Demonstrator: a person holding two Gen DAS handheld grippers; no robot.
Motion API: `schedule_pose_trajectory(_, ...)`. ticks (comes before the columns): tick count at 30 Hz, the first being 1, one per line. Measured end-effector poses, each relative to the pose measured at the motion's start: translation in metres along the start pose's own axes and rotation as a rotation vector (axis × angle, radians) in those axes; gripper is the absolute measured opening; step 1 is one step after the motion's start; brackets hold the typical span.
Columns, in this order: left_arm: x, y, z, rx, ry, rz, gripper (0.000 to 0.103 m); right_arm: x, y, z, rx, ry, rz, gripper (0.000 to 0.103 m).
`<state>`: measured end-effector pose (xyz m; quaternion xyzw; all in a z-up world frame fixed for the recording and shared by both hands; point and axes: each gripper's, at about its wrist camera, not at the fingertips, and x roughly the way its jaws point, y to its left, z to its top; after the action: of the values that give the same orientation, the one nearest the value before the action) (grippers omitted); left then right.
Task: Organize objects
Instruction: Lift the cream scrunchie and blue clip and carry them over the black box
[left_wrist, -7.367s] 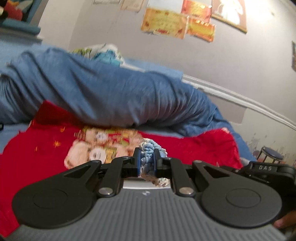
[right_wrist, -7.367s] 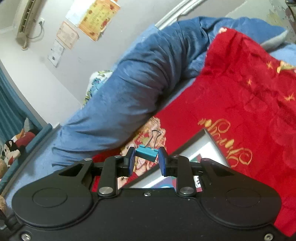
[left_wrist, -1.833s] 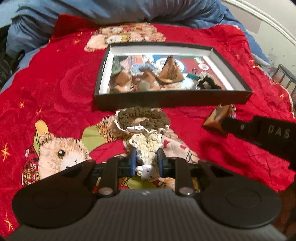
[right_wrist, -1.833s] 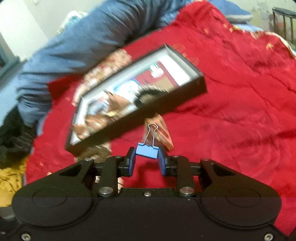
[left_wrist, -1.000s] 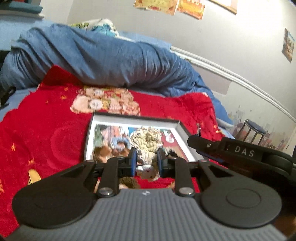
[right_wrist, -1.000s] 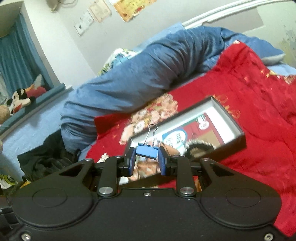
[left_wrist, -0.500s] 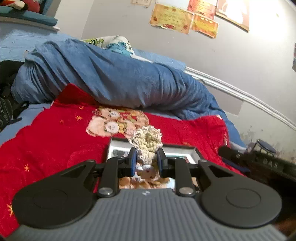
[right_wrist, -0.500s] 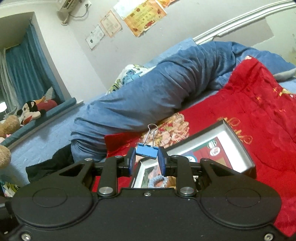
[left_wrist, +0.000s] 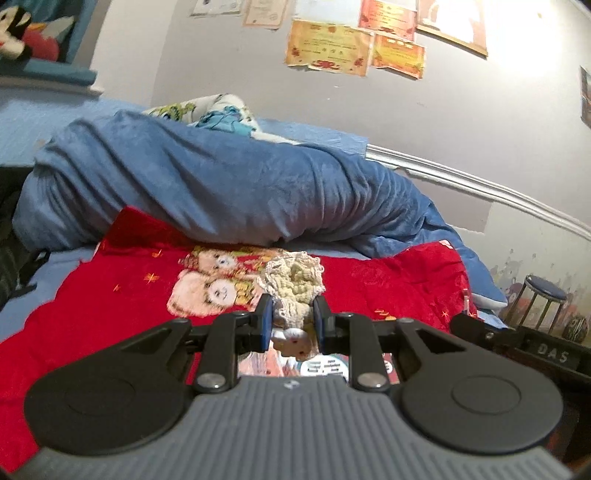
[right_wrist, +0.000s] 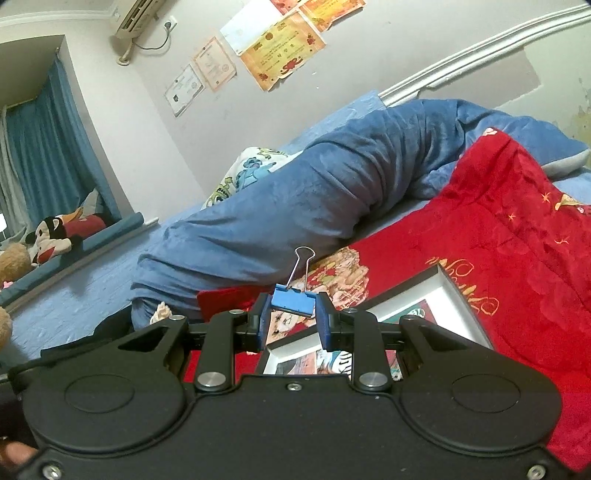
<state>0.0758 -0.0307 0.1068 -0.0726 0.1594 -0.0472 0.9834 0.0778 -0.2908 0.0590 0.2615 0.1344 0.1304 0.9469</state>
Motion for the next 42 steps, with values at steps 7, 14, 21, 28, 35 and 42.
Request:
schedule_pose_trajectory(7, 0.02, -0.022, 0.007, 0.014, -0.025, -0.043, 0.026, 0.025, -0.014, 0.01, 0.013, -0.005, -0.015, 0.025)
schedule_pose_trajectory(14, 0.043, -0.026, 0.014, -0.03, -0.049, -0.063, 0.026, 0.048, -0.029, 0.015, 0.031, -0.008, -0.041, 0.025)
schedule_pose_trajectory(21, 0.067, -0.016, 0.012, -0.043, -0.063, -0.057, 0.026, 0.064, -0.034, 0.021, 0.013, -0.042, -0.067, 0.025)
schedule_pose_trajectory(28, 0.096, 0.003, 0.014, -0.085, -0.059, -0.026, 0.026, 0.088, -0.041, 0.022, 0.009, -0.035, -0.092, 0.025)
schedule_pose_trajectory(35, 0.119, 0.004, 0.021, -0.013, -0.127, -0.007, 0.027, 0.102, -0.048, 0.019, -0.005, -0.023, -0.113, 0.025)
schedule_pose_trajectory(42, 0.14, -0.002, 0.007, -0.006, -0.053, -0.049, 0.027, 0.121, -0.067, 0.015, 0.044, 0.031, -0.157, 0.025)
